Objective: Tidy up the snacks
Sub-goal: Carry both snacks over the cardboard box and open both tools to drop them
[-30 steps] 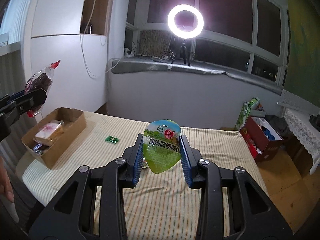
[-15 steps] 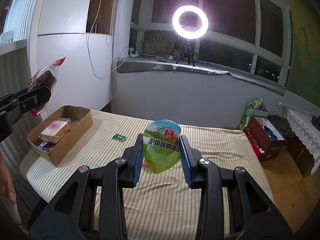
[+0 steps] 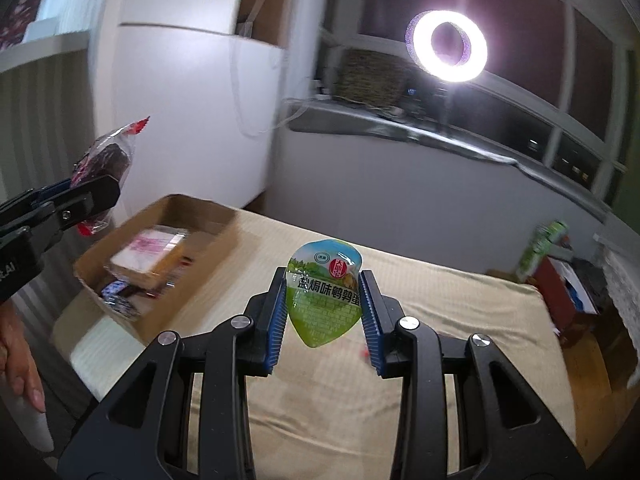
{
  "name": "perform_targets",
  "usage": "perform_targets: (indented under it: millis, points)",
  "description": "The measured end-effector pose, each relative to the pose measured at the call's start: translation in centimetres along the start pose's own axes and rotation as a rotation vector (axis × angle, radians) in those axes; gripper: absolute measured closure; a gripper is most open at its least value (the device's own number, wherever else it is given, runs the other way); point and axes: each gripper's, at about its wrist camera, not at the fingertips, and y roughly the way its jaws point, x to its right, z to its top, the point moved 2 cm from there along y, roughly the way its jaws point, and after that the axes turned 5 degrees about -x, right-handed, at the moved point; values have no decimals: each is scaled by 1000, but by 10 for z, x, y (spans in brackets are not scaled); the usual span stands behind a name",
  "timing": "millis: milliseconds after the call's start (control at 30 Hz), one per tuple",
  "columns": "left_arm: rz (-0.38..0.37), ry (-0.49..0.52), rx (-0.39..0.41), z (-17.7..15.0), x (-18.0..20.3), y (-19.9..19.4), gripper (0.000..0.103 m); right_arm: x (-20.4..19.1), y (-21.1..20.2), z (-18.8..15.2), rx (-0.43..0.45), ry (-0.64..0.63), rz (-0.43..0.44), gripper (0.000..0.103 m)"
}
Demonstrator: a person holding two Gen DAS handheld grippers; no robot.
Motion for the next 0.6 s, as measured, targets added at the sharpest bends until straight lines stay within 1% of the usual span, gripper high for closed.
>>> perform_targets:
  millis: [133,267,400,467,600]
  points:
    - [75,-36,3,-4,-38,-11,73,-47,15,17,16,-56,92,68]
    - [184,-83,2,-10,-81,-26,73,-90,24,30,41,-109,185,68]
    - [270,-109,-3,-13,-110,-40,73,-113,26,35,57,-134,242,67]
    - [303,-114,-3,-13,-117,-46,73,-120,27,35,63,-141,262,67]
    - [336,-115,-3,-13,-120,-53,73,-126,27,35,73,-150,282,67]
